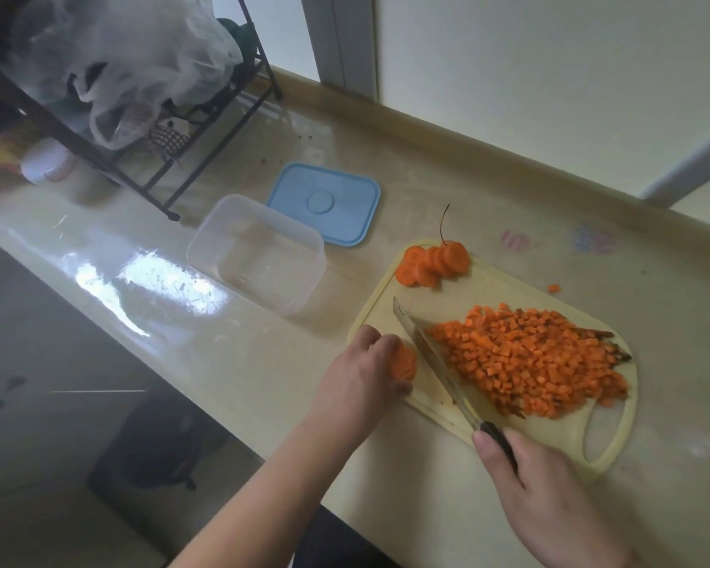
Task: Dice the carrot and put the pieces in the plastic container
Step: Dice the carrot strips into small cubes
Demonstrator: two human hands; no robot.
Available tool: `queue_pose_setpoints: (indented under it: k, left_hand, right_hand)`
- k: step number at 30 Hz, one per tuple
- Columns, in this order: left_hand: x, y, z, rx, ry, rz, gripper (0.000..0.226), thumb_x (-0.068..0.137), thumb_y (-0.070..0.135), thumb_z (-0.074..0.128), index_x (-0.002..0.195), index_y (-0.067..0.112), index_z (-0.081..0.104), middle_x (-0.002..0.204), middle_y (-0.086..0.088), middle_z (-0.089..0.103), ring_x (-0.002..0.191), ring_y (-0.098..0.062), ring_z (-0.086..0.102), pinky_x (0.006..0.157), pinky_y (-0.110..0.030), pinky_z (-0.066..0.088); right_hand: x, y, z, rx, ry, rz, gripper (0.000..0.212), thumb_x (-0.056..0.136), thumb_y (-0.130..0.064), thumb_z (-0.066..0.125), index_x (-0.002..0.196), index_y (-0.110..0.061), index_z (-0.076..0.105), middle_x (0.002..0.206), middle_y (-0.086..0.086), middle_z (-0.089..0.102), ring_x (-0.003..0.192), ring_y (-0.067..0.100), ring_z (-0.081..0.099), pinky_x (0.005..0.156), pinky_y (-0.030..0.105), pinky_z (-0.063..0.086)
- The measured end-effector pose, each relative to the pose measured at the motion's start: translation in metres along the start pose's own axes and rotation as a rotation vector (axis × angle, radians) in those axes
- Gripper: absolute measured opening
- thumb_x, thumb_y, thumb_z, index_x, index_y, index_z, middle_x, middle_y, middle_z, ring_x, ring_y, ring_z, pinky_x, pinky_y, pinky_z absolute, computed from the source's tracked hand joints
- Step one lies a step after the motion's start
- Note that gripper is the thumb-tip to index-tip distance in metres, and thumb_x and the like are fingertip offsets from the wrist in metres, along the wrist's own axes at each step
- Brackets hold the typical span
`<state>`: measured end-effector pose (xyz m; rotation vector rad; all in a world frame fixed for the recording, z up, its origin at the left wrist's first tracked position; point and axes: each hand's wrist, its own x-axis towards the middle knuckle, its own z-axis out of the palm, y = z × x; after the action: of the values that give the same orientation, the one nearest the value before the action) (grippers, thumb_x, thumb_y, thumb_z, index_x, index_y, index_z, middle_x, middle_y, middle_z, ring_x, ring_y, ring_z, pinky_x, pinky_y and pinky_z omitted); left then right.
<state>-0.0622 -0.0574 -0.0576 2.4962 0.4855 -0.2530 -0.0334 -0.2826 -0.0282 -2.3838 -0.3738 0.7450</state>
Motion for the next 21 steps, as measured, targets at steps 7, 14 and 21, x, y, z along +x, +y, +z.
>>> queue_pose_setpoints:
  k: [7,14,21]
  left_hand:
    - [0.003,0.015,0.009,-0.127,0.041,-0.005,0.036,0.082,0.017,0.076,0.116,0.007,0.069,0.114,-0.006,0.055,0.095,-0.030,0.060,0.085,-0.041,0.051]
    - [-0.006,0.018,0.015,-0.210,0.123,0.008,0.039,0.087,0.019,0.070,0.125,0.014,0.067,0.120,-0.003,0.056,0.102,-0.026,0.061,0.089,-0.034,0.050]
    - [-0.006,0.015,0.020,-0.153,0.160,0.093,0.038,0.083,0.019,0.073,0.119,0.008,0.068,0.109,-0.010,0.059,0.091,-0.033,0.063,0.077,-0.041,0.055]
  right_hand:
    - [-0.006,0.005,0.001,-0.011,0.025,-0.013,0.083,0.070,-0.092,0.011,0.070,-0.019,0.050,0.065,-0.004,0.061,0.060,0.010,0.057,0.057,0.032,0.043]
    - [-0.004,0.003,0.004,0.065,-0.012,-0.031,0.084,0.069,-0.094,0.012,0.067,-0.018,0.050,0.070,-0.006,0.061,0.060,0.007,0.056,0.059,0.031,0.039]
    - [-0.002,0.007,-0.002,0.047,-0.008,-0.039,0.089,0.067,-0.095,0.012,0.069,-0.014,0.050,0.071,-0.001,0.061,0.059,0.008,0.056,0.060,0.029,0.039]
